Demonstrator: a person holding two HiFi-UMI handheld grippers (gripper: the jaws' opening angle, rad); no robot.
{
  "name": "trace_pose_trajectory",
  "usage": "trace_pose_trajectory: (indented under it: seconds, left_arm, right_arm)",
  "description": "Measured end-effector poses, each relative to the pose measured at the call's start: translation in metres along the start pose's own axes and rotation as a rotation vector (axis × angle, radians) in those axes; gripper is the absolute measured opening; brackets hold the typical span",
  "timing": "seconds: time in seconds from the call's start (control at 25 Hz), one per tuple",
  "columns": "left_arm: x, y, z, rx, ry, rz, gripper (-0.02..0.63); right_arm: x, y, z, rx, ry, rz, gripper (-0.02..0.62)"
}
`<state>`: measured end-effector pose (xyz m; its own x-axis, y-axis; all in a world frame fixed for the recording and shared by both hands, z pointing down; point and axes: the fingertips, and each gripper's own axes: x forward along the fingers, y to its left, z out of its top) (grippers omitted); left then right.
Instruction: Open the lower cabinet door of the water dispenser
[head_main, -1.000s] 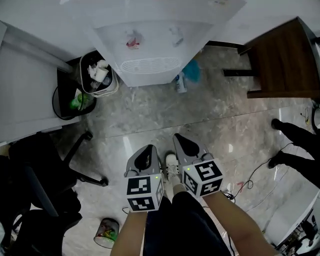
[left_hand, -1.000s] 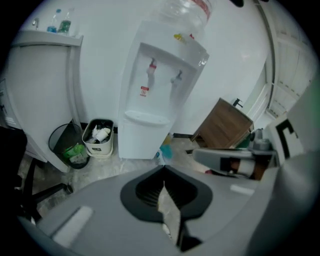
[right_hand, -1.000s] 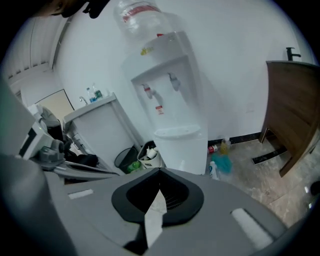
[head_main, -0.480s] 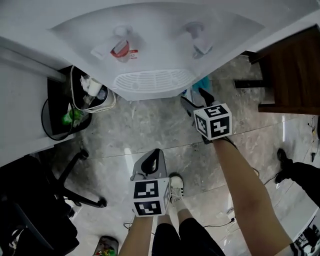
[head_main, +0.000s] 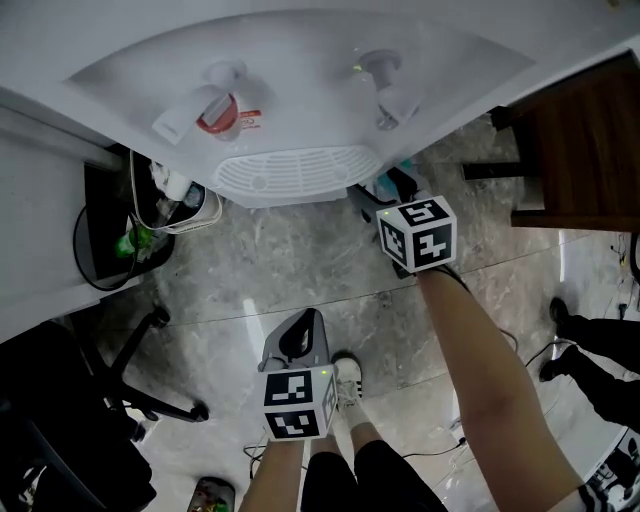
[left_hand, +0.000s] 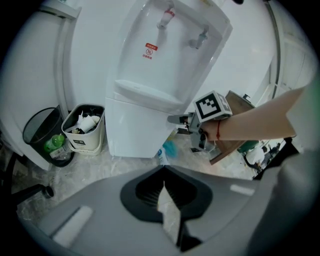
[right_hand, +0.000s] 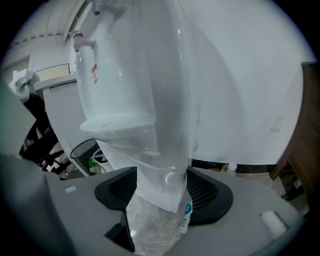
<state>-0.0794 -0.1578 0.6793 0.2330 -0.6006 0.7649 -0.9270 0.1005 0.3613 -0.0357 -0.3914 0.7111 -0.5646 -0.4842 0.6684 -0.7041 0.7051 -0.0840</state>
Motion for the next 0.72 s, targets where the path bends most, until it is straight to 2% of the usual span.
trace_pose_trajectory:
  seconds: [0.12, 0.36, 0.52, 0.72]
  left_arm:
    - [-0.001, 0.0, -0.005, -0.002, 0.008, 0.004, 0.006]
    - [-0.009, 0.0, -0.016, -0.021, 0.014, 0.022, 0.006]
    - [-0.019, 0.0, -0.028, -0.025, 0.021, 0.03, 0.006]
    - [-0.036, 0.003, -0.057, -0.024, 0.054, 0.05, 0.006]
  right_arm:
    - [-0.006, 0.003, -0.004, 0.014, 0.01, -0.009, 0.295]
    - [-0.042, 0.03, -0.038, 0.059, 0.034, 0.002, 0.229]
    - [-0.07, 0.068, -0.068, 0.089, 0.062, 0.055, 0.189]
    - [-0.101, 0.134, -0.101, 0.068, 0.102, 0.167, 0.133]
